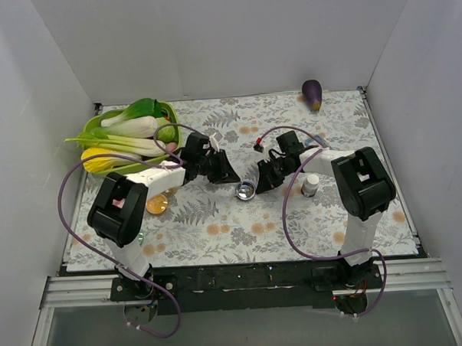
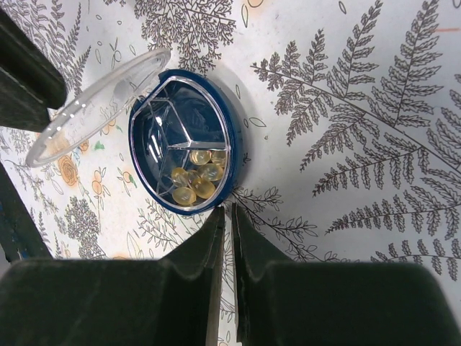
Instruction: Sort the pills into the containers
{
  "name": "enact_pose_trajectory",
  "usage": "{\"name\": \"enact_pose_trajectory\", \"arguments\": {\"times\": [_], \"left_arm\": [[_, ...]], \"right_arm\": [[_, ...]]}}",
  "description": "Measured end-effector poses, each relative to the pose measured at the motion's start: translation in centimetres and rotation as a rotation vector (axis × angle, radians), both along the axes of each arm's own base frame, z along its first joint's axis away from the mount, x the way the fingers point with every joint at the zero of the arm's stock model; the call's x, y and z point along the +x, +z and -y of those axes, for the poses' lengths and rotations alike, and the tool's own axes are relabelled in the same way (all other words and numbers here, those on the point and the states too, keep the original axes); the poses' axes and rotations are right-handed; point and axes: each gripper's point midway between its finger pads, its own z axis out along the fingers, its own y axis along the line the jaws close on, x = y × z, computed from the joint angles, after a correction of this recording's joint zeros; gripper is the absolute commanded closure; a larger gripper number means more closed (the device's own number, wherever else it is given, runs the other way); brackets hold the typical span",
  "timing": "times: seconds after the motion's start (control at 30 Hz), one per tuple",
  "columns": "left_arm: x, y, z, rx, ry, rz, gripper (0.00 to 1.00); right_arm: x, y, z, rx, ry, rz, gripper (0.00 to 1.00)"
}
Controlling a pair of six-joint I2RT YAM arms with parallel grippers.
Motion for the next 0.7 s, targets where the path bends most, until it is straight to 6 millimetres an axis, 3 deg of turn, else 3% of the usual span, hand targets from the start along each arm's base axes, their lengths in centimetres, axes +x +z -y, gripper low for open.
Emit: {"name": "enact_pose_trajectory", "arguments": {"times": [0.7], "left_arm": [[-1.8,-4.4,2.0,0.024,-0.049,-0.096,0.87]], "right_arm": [[-0.1,0.0,-0.1,0.000,0.003,-0.002,0.85]]}}
